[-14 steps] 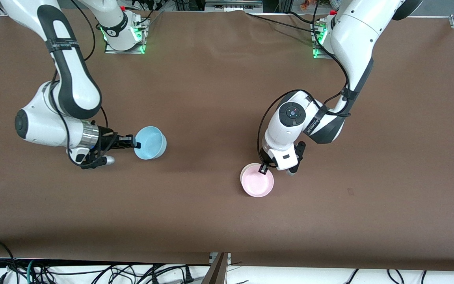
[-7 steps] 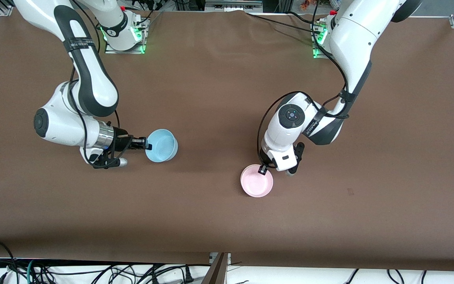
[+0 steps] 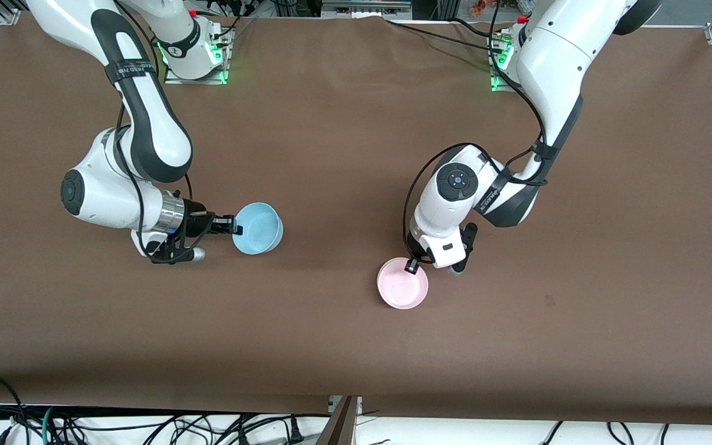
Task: Stack pink and blue bowls on white bowl
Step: 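Lower the pink bowl into the white bowl while the right gripper lifts the blue bowl, then move the blue bowl over the pink bowl while the left gripper withdraws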
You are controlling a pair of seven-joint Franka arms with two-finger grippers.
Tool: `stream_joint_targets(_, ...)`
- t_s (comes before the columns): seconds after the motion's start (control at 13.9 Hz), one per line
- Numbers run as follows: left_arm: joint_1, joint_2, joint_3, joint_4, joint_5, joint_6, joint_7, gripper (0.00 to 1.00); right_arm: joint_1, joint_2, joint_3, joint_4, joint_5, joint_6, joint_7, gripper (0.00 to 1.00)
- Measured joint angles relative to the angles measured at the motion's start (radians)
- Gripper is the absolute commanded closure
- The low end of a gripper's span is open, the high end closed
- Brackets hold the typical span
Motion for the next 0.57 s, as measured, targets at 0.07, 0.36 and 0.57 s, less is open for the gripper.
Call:
stream_joint_targets(0.07, -0.001, 0.000, -0.001, -0.001, 0.000, -0.001, 0.000, 1.00, 0.000, 0.000, 0.000, 0.000, 0.001, 0.000, 0.001, 1.00)
stream_joint_targets(0.36, -0.011, 0.003, -0.009, -0.014, 0.000, -0.006, -0.007, 1.00, 0.005, 0.000, 0.000, 0.010, 0.001, 0.001, 0.030, 1.00)
stream_joint_targets(0.57, -0.023, 0.012, -0.010, -0.016, 0.000, -0.006, -0.017, 1.00, 0.020, 0.000, 0.000, 0.014, 0.002, 0.001, 0.052, 1.00)
